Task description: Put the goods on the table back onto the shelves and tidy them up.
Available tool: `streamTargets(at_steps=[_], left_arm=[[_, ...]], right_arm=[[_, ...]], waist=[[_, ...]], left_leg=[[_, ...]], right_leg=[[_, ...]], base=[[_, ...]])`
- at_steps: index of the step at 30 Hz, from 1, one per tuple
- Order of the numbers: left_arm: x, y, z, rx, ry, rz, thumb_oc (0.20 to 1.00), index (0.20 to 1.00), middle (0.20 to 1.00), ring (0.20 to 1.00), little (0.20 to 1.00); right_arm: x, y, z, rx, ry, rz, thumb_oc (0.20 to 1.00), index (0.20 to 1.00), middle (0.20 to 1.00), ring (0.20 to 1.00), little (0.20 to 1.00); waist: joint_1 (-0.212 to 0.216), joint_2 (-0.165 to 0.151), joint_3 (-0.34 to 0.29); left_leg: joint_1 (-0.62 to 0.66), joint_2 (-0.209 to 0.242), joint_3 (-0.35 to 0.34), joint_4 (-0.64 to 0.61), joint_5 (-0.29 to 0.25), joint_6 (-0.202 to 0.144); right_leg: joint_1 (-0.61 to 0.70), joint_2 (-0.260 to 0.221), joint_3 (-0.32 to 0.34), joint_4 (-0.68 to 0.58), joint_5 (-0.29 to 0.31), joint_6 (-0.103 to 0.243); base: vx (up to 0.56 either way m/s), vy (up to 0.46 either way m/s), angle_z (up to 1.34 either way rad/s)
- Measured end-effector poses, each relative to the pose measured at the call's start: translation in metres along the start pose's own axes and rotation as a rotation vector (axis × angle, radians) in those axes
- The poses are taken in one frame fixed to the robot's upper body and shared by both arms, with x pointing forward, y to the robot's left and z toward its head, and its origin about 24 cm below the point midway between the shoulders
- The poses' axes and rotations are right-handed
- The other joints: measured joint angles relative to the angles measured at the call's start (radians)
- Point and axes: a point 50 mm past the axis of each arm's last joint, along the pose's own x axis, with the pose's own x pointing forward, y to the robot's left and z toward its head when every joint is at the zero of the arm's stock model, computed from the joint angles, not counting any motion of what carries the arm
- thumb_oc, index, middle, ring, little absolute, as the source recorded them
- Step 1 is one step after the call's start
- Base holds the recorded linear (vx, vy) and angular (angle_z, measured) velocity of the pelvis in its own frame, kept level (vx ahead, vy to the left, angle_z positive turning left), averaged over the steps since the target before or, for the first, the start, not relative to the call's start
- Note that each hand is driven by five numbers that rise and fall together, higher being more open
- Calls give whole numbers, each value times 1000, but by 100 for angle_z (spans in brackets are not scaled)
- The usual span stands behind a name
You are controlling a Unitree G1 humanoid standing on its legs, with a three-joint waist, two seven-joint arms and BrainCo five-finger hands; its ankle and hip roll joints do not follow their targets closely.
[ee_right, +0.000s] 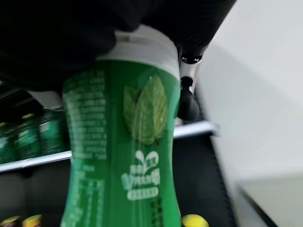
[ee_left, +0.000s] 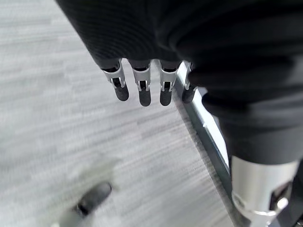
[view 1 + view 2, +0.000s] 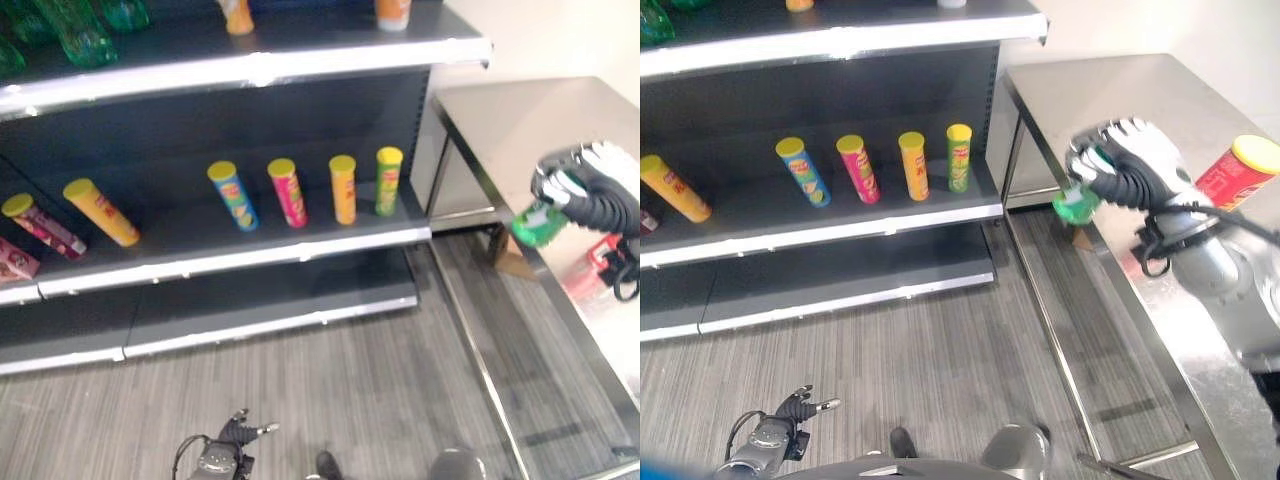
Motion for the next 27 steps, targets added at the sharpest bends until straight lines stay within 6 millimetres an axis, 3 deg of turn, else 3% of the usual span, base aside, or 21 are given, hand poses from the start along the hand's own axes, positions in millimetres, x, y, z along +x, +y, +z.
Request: streamTargets(at_steps=[1, 2, 3, 6, 7, 8, 14, 16, 17, 18, 19, 20, 21, 23, 24, 25, 27], left_arm=[[1, 1, 0, 5, 9, 1, 1000, 1000, 1000, 1000, 1000], [1, 0, 3, 6, 1, -6, 1000, 1000, 1000, 1000, 1000], [1, -4, 1, 3, 11, -14, 1000, 1000, 1000, 1000, 1000], [-3, -13, -11, -2, 38, -44, 1000, 1000, 1000, 1000, 1000], [-3, -18, -12, 0, 46, -65, 1000, 1000, 1000, 1000, 1000], [-3, -22, -12, -2, 44, -79, 1000, 1000, 1000, 1000, 1000], [-2, -27, -8, -12, 33, -89, 1000, 1000, 1000, 1000, 1000], [-3, -26, -10, -17, 43, -86, 1000, 1000, 1000, 1000, 1000], [-4, -25, -13, -30, 51, -81, 1000, 1000, 1000, 1000, 1000], [-4, -22, -14, -64, 57, -65, 1000, 1000, 1000, 1000, 1000], [-1, -16, -6, -109, 37, -45, 1000, 1000, 1000, 1000, 1000], [0, -13, -3, -114, 25, -37, 1000, 1000, 1000, 1000, 1000], [0, -12, -4, -104, 29, -37, 1000, 1000, 1000, 1000, 1000], [-4, -9, -22, -84, 88, -30, 1000, 1000, 1000, 1000, 1000], [-8, -5, -35, -106, 137, -14, 1000, 1000, 1000, 1000, 1000], [-9, -3, -40, -104, 151, -13, 1000, 1000, 1000, 1000, 1000], [-12, -1, -48, -100, 172, -8, 1000, 1000, 1000, 1000, 1000]], right_arm=[[5, -3, 4, -13, -24, -3, 200, 200, 200, 200, 200], [6, -8, 6, -33, -41, -7, 200, 200, 200, 200, 200], [14, -9, 10, -34, -68, -8, 200, 200, 200, 200, 200], [25, -12, 13, -47, -94, -5, 200, 200, 200, 200, 200], [31, -13, 8, -75, -82, 25, 200, 200, 200, 200, 200], [32, -18, 4, -105, -61, 35, 200, 200, 200, 200, 200], [52, -46, -3, -229, -38, 26, 200, 200, 200, 200, 200], [57, -39, -1, -212, -54, 57, 200, 200, 200, 200, 200], [64, -35, 4, -206, -78, 71, 200, 200, 200, 200, 200], [73, -33, 2, -211, -71, 84, 200, 200, 200, 200, 200], [82, -33, -3, -253, -53, 129, 200, 200, 200, 200, 200], [85, -38, -10, -264, -14, 119, 200, 200, 200, 200, 200], [89, -41, -13, -263, 1, 104, 200, 200, 200, 200, 200], [101, -51, -9, -254, -1, 43, 200, 200, 200, 200, 200], [105, -56, -8, -249, -2, 12, 200, 200, 200, 200, 200], [106, -54, -7, -245, -3, 14, 200, 200, 200, 200, 200], [107, -49, -8, -237, 0, 29, 200, 200, 200, 200, 200]], waist=[[-16, 2, 2], [-25, -19, 1], [-29, -33, 5], [2, -10, 8], [-18, 1, 12], [-19, 10, 19], [-17, 37, 26], [11, 46, 23], [23, 50, 23], [20, 50, 28], [17, 33, 38], [44, 1, 56], [74, -14, 55], [106, -41, 66], [110, -60, 67], [112, -57, 62], [109, -58, 58]], left_leg=[[-10, 10, -7, -5, 4, -5], [-17, -4, -19, -5, 12, -13], [-18, -5, -63, -6, 13, -28], [-33, 33, -63, 1, 20, -54], [-42, 50, -89, 9, 34, -87], [-42, 56, -99, 3, 42, -99], [-45, 43, -170, 5, 43, -110], [-36, 30, -170, 20, 43, -112], [-52, 31, -171, 51, 37, -128], [-97, 40, -172, 138, 12, -164], [-195, 41, -166, 322, 22, -205], [-217, 35, -173, 403, 89, -283], [-220, 32, -172, 423, 136, -300], [-253, 42, -168, 478, 223, -300], [-289, 77, -128, 548, 229, -293], [-278, 99, -107, 540, 227, -295], [-231, 137, -84, 442, 205, -280]], right_leg=[[-1, 45, 77, -45, 5, 8], [-5, 45, 62, -69, 20, 4], [3, 78, 141, -70, 59, -15], [24, 118, 110, -113, 73, -17], [40, 129, 61, -125, 70, -22], [58, 133, 33, -139, 69, -29], [117, 123, -43, -162, 56, -45], [153, 106, -73, -162, 40, -42], [152, 108, -82, -151, 33, -49], [133, 112, -92, -101, -5, -81], [134, 102, -87, -61, -53, -105], [156, 74, -90, -20, -77, -126], [165, 58, -92, -2, -94, -135], [171, 56, -88, 8, -112, -157], [187, 69, -123, -23, -103, -170], [198, 82, -120, -36, -96, -180], [211, 117, -120, -68, -81, -202]], base=[[85, -50, 88], [131, -74, 102], [115, -89, 94], [143, -117, 29], [83, -82, 54], [136, -154, 71], [165, -174, 45], [197, -382, 41], [164, -362, 24], [107, -189, 49], [125, -156, 97], [159, -190, 105], [116, -138, 61], [148, -79, 9], [231, -12, 7], [252, 45, 7], [297, 130, -7]])
